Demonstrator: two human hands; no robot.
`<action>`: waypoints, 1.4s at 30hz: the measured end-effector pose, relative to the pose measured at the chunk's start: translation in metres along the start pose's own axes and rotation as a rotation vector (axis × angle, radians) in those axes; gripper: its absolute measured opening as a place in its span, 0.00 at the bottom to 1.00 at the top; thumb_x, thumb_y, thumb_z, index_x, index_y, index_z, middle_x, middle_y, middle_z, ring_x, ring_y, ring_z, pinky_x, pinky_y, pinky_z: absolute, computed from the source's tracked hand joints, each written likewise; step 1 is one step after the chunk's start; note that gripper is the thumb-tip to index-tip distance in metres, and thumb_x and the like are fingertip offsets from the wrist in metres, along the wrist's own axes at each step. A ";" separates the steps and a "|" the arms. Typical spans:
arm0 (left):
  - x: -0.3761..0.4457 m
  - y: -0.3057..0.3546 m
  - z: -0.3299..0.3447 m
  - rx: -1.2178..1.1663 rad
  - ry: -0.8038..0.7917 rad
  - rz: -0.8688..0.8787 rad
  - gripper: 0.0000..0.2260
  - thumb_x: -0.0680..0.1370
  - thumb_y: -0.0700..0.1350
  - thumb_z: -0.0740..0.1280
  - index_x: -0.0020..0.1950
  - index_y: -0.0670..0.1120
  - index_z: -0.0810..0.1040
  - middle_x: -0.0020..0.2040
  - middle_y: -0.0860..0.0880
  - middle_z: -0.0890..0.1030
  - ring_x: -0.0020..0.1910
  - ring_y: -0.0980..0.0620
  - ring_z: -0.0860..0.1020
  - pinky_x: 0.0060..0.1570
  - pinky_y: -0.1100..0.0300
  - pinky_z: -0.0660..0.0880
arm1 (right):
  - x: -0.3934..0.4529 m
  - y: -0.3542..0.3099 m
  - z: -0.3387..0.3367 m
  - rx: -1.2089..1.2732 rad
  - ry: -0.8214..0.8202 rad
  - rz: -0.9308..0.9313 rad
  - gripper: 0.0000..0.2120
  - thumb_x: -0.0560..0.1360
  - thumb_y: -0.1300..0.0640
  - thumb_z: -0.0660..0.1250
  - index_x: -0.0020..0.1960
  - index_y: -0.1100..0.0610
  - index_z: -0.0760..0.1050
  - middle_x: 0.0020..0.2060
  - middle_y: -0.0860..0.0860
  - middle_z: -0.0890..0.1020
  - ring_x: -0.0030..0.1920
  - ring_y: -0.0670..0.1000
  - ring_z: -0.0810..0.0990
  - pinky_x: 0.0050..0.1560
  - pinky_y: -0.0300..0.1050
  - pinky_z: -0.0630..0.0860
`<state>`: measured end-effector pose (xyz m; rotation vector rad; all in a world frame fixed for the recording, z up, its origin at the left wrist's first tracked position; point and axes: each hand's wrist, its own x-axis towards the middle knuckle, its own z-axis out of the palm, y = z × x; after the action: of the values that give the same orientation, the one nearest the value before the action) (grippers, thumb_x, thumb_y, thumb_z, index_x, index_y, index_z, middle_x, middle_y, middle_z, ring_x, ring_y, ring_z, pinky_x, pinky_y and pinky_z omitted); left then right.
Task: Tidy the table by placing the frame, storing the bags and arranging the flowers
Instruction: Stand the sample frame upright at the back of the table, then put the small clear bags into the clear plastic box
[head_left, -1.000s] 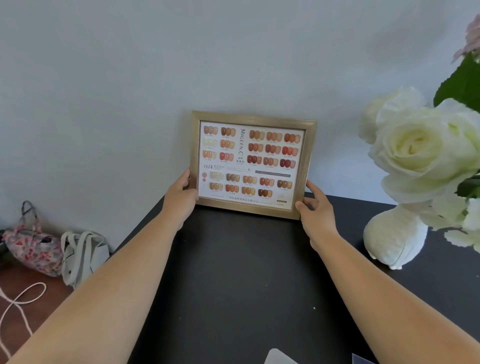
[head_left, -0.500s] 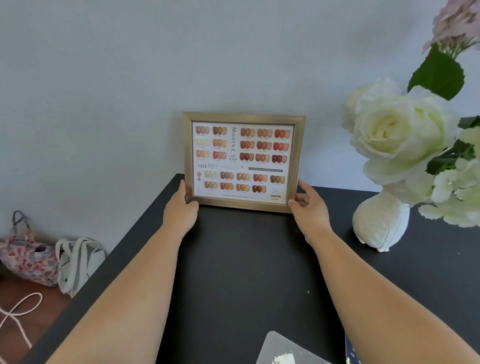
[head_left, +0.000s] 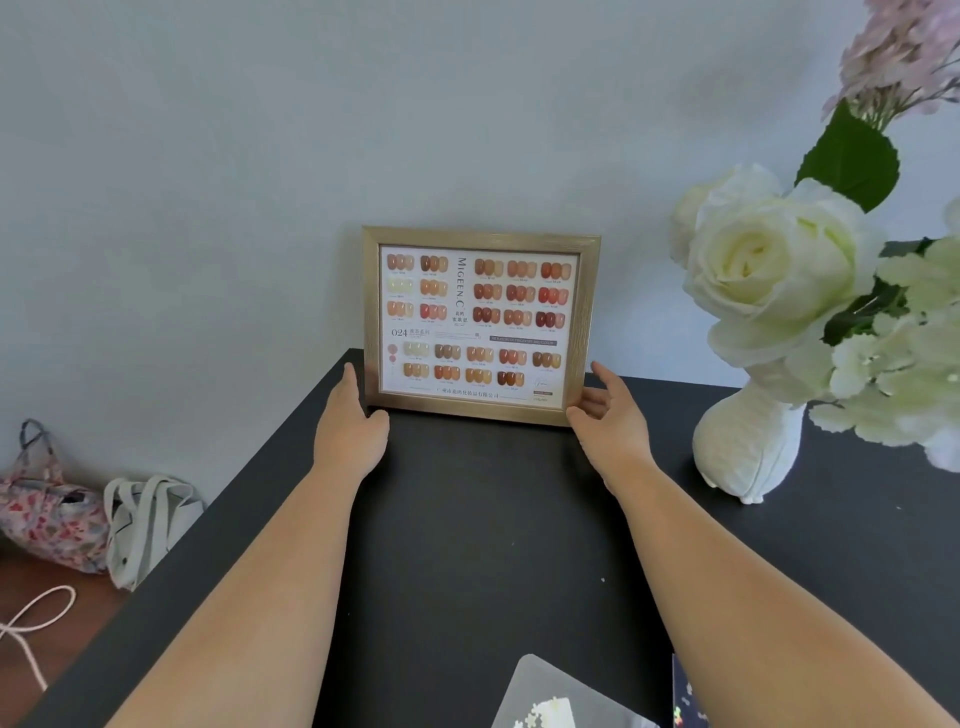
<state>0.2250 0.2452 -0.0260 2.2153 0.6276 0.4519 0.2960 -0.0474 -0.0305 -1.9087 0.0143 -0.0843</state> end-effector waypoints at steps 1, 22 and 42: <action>-0.004 -0.001 -0.001 -0.007 0.010 0.005 0.36 0.77 0.40 0.62 0.80 0.55 0.49 0.79 0.51 0.58 0.75 0.47 0.61 0.69 0.50 0.63 | -0.002 0.000 -0.002 0.005 0.010 -0.008 0.35 0.72 0.59 0.70 0.73 0.40 0.58 0.49 0.34 0.76 0.47 0.37 0.78 0.52 0.40 0.76; -0.213 0.026 -0.009 0.019 -0.338 0.465 0.18 0.79 0.58 0.56 0.63 0.56 0.78 0.62 0.61 0.78 0.63 0.61 0.73 0.63 0.60 0.68 | -0.136 0.000 -0.086 -0.175 -0.364 -0.055 0.11 0.74 0.59 0.67 0.51 0.44 0.79 0.49 0.45 0.82 0.51 0.41 0.79 0.44 0.33 0.70; -0.299 0.027 -0.029 0.321 -0.419 0.509 0.28 0.71 0.66 0.66 0.68 0.56 0.72 0.69 0.59 0.69 0.67 0.55 0.66 0.62 0.58 0.63 | -0.243 0.006 -0.182 -0.769 -0.420 -0.023 0.43 0.64 0.35 0.73 0.72 0.52 0.66 0.71 0.49 0.68 0.69 0.53 0.67 0.65 0.51 0.66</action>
<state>-0.0250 0.0773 -0.0224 2.6705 -0.1045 0.1236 0.0415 -0.2077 0.0117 -2.6582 -0.2970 0.3567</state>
